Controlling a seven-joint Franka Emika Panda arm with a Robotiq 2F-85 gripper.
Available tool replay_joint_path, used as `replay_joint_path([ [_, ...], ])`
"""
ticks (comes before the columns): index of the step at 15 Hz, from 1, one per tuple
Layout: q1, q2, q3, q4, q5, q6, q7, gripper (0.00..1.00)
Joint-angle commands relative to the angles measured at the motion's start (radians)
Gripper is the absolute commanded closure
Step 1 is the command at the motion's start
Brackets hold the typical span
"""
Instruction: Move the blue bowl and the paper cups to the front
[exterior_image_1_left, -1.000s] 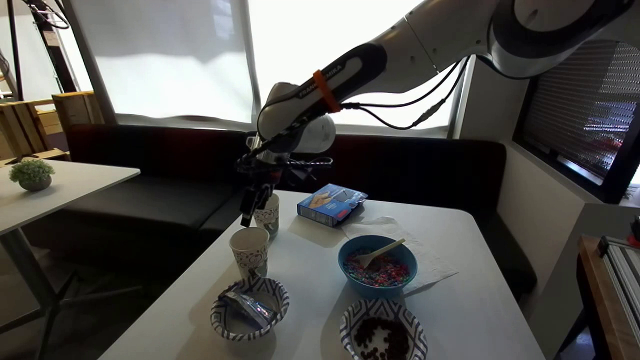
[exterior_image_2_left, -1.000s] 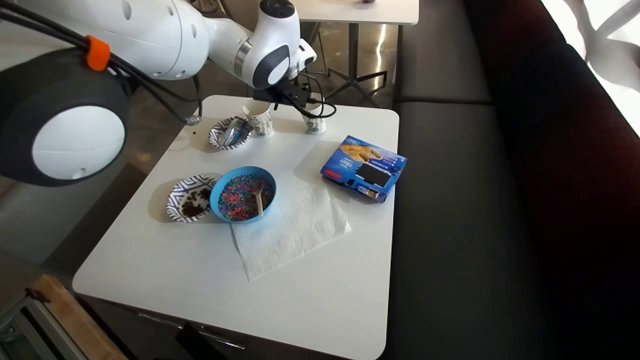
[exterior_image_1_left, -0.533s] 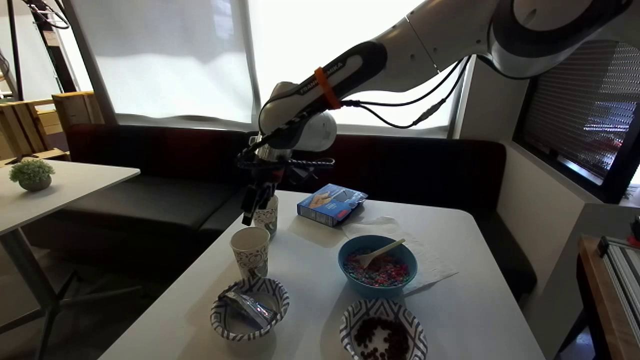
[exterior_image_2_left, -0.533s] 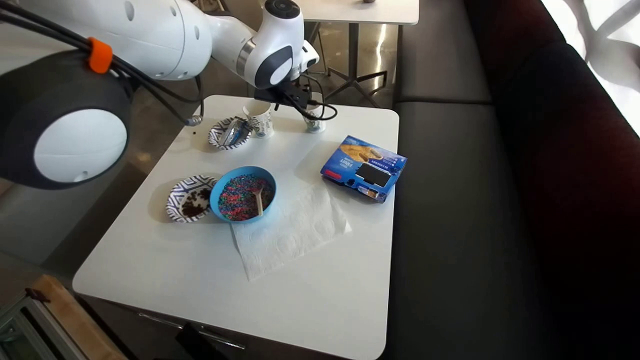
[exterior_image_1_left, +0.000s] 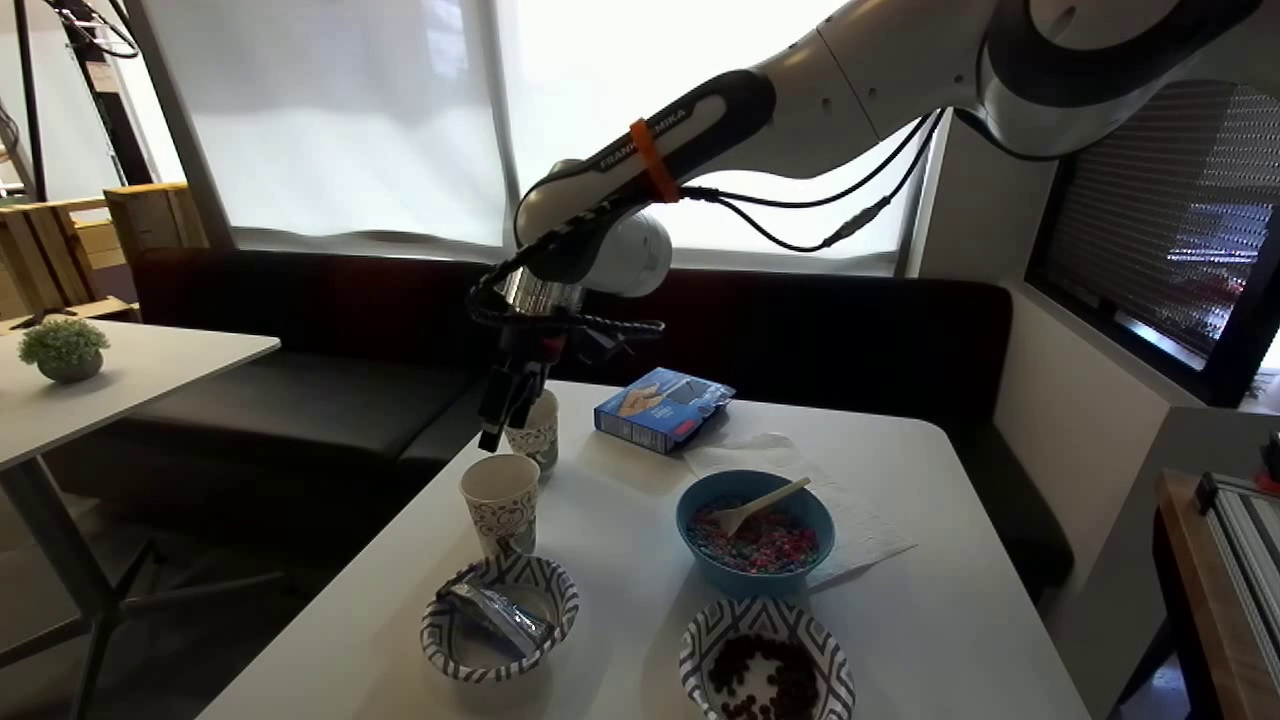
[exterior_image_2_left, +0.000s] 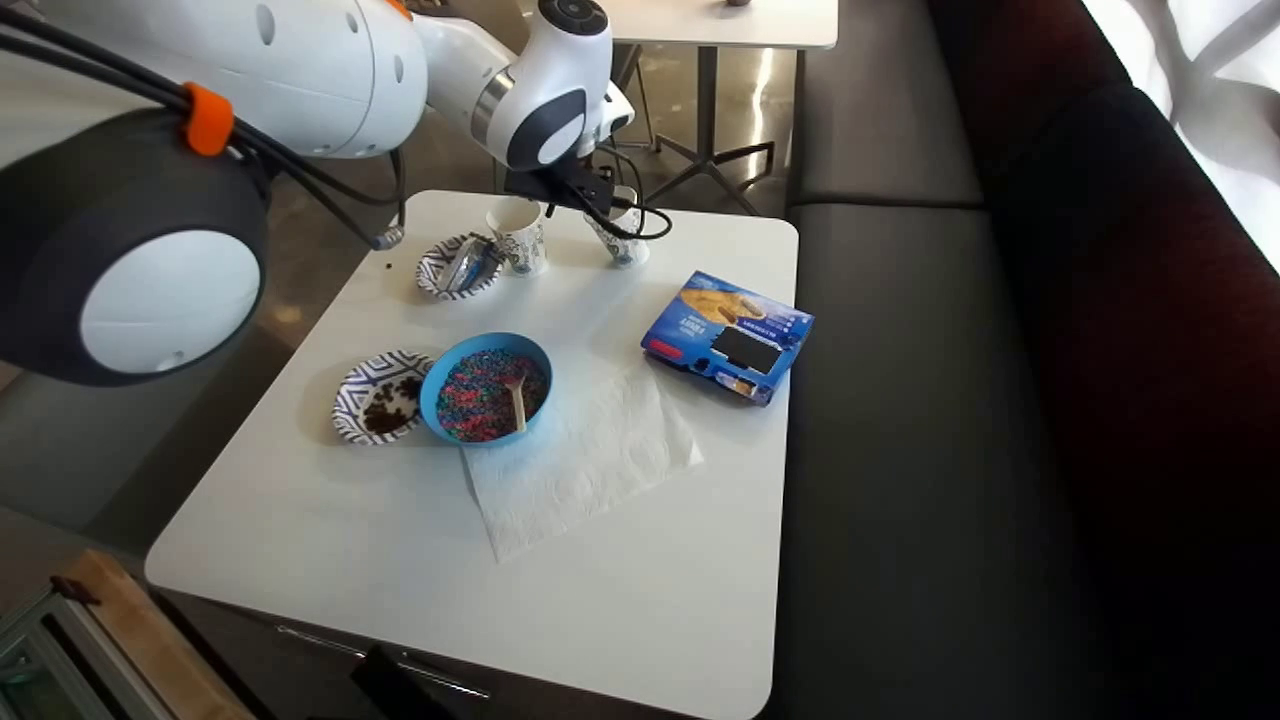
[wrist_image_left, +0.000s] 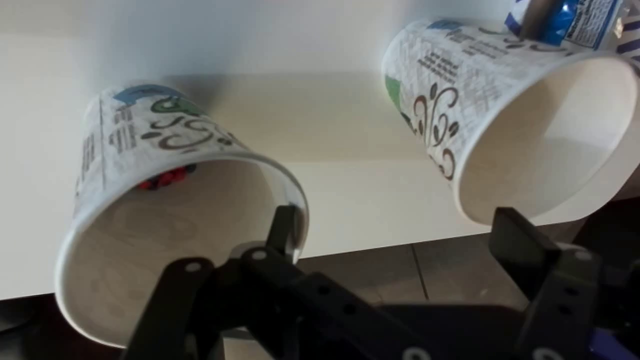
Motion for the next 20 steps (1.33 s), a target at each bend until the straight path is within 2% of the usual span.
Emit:
replay_joint_path([
  [1,-0.009,0.008,0.011,0.015,0.02,-0.063,-0.062,0.0],
  [6,0.002,0.007,-0.009,0.015,0.009,-0.081,-0.095,0.0],
  [20,0.073,-0.005,-0.085,-0.012,-0.067,0.044,-0.154,0.0],
])
